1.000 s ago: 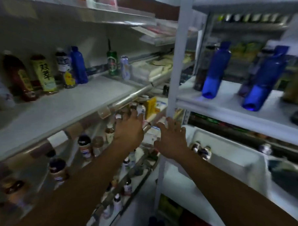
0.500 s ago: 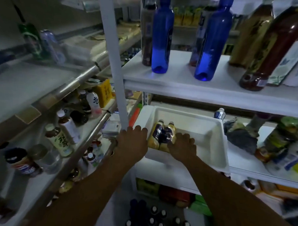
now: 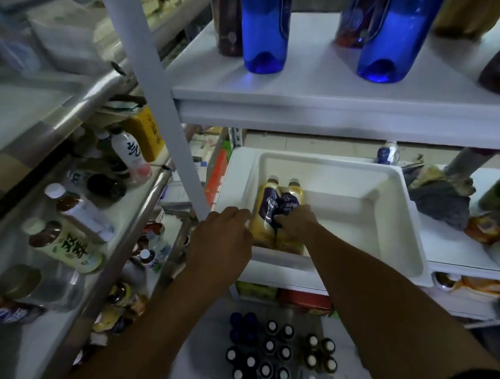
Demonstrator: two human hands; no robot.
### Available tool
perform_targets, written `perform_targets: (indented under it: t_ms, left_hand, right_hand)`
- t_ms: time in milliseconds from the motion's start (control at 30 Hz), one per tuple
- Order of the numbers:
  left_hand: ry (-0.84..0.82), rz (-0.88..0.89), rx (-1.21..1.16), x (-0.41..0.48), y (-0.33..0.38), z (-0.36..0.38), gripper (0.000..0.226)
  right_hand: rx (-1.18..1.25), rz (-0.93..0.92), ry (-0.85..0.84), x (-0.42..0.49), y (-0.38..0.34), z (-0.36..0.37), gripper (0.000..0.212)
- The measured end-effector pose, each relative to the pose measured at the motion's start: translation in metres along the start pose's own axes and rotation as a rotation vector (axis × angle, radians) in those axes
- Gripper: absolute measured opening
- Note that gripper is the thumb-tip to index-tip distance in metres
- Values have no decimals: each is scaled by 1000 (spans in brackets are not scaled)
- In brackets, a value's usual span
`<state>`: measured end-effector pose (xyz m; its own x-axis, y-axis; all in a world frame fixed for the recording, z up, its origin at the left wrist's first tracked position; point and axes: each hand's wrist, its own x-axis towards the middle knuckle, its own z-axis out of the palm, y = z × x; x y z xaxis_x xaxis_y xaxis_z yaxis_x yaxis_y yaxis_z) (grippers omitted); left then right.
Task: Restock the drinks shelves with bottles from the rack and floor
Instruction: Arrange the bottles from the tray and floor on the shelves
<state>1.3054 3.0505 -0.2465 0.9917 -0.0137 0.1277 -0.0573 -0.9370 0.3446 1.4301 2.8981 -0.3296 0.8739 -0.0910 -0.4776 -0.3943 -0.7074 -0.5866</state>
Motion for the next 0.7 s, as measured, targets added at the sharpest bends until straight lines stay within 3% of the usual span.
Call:
perform_targets:
  t_ms: [133, 233, 367, 467, 600, 700]
  left_hand:
    - [-7, -8, -82, 7, 0, 9, 32]
    - [-25, 1, -125, 20, 5, 19, 31]
    - [-88, -59, -199, 49, 18, 39, 34]
    - [-236, -187, -209, 74, 30, 63, 43]
    - [-535, -318, -60, 98, 38, 91, 70]
    - [-474, -302, 95, 104, 44, 103, 61]
  right_hand:
    - [18, -22, -43, 15, 3, 0, 42]
    - [57, -3, -18, 19, 10, -7, 34]
    - [258, 50, 19, 13, 24, -19, 26]
    - [446, 55, 48, 4, 32, -35, 18]
    - [603, 12, 57, -14, 40, -60, 26]
    - [614, -12, 42, -26, 48, -74, 33]
